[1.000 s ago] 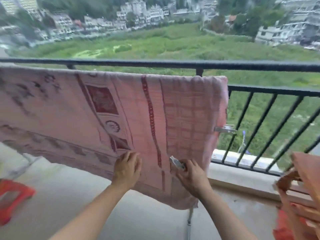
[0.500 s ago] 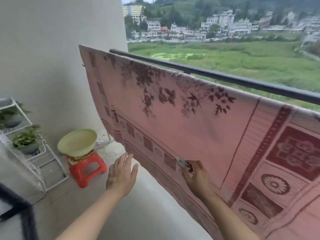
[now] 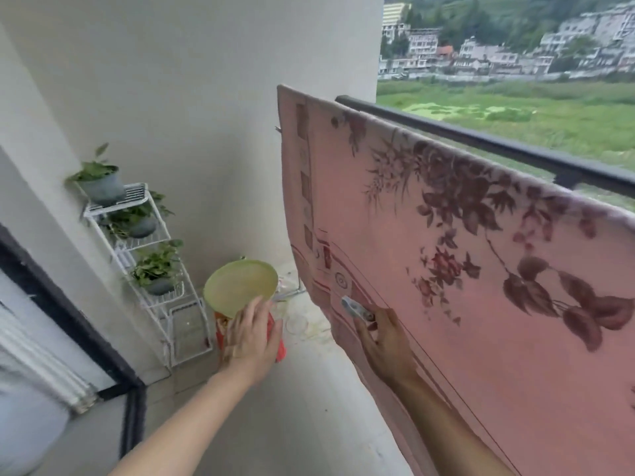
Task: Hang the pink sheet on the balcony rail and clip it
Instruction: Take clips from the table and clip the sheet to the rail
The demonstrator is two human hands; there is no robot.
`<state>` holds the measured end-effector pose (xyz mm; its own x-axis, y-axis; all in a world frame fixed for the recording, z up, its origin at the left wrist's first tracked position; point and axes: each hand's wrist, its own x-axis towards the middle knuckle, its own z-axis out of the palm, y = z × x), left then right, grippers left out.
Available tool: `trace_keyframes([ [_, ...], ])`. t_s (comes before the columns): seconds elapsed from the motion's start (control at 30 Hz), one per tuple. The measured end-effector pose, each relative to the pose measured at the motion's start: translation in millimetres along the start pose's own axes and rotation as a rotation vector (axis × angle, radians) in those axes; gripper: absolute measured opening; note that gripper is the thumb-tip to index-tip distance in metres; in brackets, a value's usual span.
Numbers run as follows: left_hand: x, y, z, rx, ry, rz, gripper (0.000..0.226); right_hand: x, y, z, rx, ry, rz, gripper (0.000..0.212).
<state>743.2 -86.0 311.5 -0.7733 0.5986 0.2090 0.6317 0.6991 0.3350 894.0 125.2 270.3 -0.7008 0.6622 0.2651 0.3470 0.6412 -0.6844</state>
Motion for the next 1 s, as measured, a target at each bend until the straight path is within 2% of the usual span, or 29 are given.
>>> trace_keyframes([
  [0.23,163,-56,-24,-0.037,0.09,-0.159,0.072,188,-60,59,0.185,-0.042,-0.072,0.037],
  [0.37,226,-103,-19,-0.073,0.102,-0.221,0.06,266,-87,109,0.177,-0.105,-0.167,0.03],
  [0.5,301,-169,7,-0.143,0.092,-0.254,0.073,344,-105,171,0.124,-0.146,-0.189,0.033],
  [0.67,396,-244,48,-0.264,-0.01,-0.263,0.048,437,-118,244,0.037,-0.136,-0.14,0.031],
  [0.83,486,-302,72,-0.344,-0.173,-0.242,0.05,529,-137,291,-0.06,-0.173,-0.052,0.038],
  [1.0,562,-328,102,-0.449,-0.272,-0.255,0.05,613,-146,327,-0.176,-0.193,-0.024,0.04],
])
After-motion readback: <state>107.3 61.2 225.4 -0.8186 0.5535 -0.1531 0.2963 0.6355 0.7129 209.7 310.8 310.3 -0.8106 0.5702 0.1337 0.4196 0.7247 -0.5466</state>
